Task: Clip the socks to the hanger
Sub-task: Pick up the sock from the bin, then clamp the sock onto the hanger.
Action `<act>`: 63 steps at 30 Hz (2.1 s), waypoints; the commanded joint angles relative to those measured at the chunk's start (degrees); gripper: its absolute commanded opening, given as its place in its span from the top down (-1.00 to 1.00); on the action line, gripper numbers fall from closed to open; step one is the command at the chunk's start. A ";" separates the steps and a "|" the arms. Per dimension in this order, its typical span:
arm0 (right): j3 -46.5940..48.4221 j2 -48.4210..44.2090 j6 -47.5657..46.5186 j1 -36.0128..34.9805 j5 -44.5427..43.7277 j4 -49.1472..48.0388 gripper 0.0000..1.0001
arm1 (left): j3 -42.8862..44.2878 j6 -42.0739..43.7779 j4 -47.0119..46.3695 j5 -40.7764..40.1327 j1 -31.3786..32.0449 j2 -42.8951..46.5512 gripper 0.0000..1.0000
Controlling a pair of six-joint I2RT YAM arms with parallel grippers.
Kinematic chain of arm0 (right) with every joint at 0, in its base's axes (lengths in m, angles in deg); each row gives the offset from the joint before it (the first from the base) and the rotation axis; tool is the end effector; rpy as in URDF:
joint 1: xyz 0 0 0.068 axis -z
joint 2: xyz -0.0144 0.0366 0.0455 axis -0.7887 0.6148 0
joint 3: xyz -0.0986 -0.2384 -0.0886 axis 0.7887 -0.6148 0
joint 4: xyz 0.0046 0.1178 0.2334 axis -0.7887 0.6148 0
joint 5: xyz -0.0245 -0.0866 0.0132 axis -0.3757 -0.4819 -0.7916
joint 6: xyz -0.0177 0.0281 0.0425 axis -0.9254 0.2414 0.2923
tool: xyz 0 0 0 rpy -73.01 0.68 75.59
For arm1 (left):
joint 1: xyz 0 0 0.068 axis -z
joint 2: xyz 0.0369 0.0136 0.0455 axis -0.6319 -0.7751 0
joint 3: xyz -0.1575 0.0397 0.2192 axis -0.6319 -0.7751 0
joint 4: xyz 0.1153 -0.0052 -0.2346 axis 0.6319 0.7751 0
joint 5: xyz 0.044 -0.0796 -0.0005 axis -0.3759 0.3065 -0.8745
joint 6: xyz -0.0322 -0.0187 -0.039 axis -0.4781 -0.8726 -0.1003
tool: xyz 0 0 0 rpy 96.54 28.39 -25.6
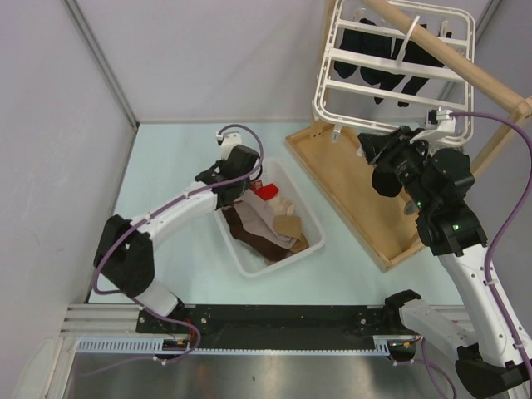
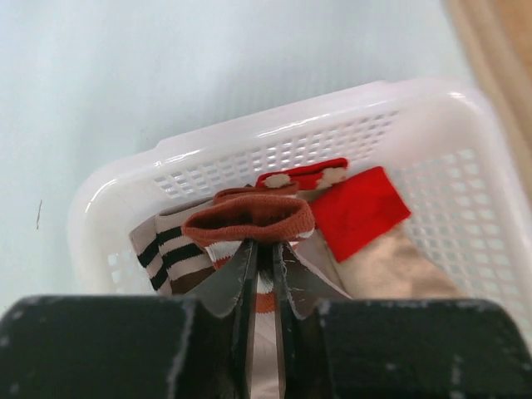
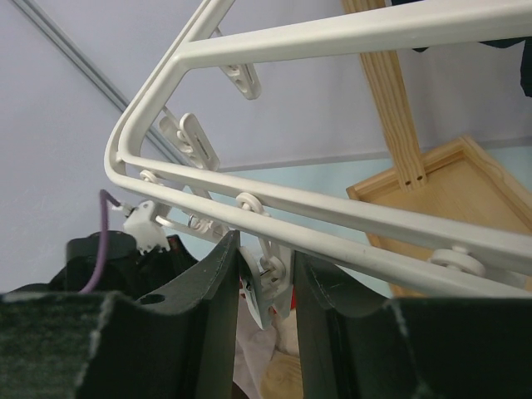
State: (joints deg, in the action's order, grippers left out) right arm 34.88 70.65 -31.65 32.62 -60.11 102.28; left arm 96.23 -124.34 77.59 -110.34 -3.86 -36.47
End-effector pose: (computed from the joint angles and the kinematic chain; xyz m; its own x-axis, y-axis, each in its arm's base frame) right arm 0.1671 0.0598 0.4603 -0.0855 0.4166 -0.9050 -0.3512 0.8375 0.4187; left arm 0.2987 -0.1883 0.2632 -0.5989 -0.1609 -0.7845 -0.1787 0.9818 -0.0650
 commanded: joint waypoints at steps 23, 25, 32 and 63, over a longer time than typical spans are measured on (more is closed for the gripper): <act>0.49 -1.04 -0.67 -0.60 1.75 0.70 1.00 | -10.65 52.57 -50.16 41.23 15.11 27.04 0.99; 0.49 -1.12 -0.58 -0.60 2.10 0.61 1.00 | -9.60 55.21 -50.85 41.94 17.13 24.32 0.99; 0.49 -1.48 -1.46 -0.60 4.13 -0.44 1.00 | -6.26 56.62 -53.93 44.75 20.04 16.76 0.99; 0.49 -1.56 -2.16 -1.48 1.93 1.23 1.00 | 5.26 71.31 -51.47 34.20 27.77 5.23 1.00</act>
State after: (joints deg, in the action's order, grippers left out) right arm 34.88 69.52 -32.74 32.01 -59.06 101.41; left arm 98.68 -53.87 28.09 -76.79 23.42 -32.06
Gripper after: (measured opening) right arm 0.327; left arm 0.011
